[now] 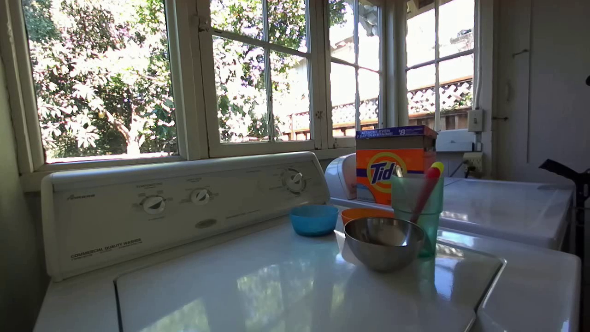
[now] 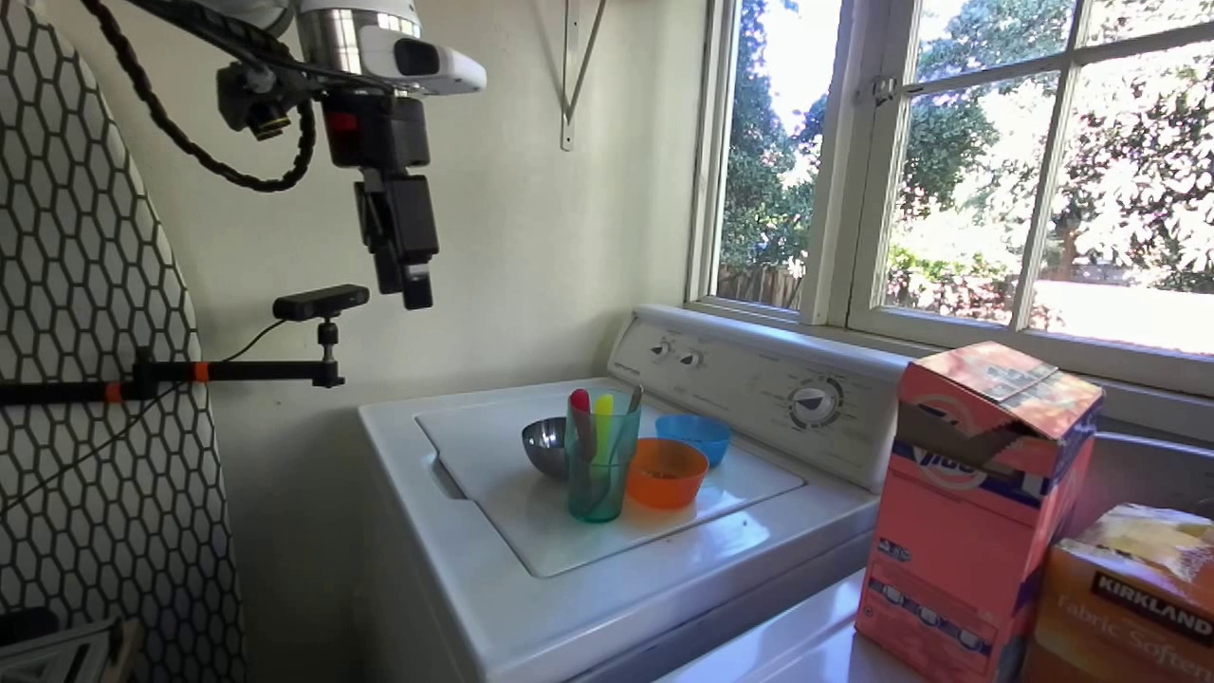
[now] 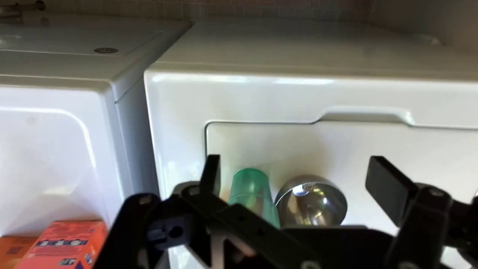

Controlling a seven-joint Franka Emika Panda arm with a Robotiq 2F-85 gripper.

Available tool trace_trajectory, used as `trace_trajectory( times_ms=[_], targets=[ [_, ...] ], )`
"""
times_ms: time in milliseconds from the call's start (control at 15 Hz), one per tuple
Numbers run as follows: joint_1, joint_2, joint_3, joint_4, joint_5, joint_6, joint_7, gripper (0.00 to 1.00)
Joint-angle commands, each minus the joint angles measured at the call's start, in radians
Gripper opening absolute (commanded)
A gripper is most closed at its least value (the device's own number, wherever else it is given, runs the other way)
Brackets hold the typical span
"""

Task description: Move the green cup to the left, then put the blue bowl in the orange bowl

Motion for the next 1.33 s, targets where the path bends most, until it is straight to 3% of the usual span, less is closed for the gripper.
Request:
trace_trajectory(
  times_ms=[0, 200, 467, 1267],
  targets=[
    [-0.064, 0.132, 0.016, 0.041, 0.003, 0.16, 0.136, 1.0],
    [-0.119, 0.229, 0.027, 0.055, -0.006, 0.292, 0.256, 1.0],
    [-0.169, 0.344, 0.046, 0.076, -0.024, 0.359, 0.386, 1.0],
    [-0.155, 0.614, 0.035, 0.264, 0.009, 0.346, 0.559, 1.0]
  ],
)
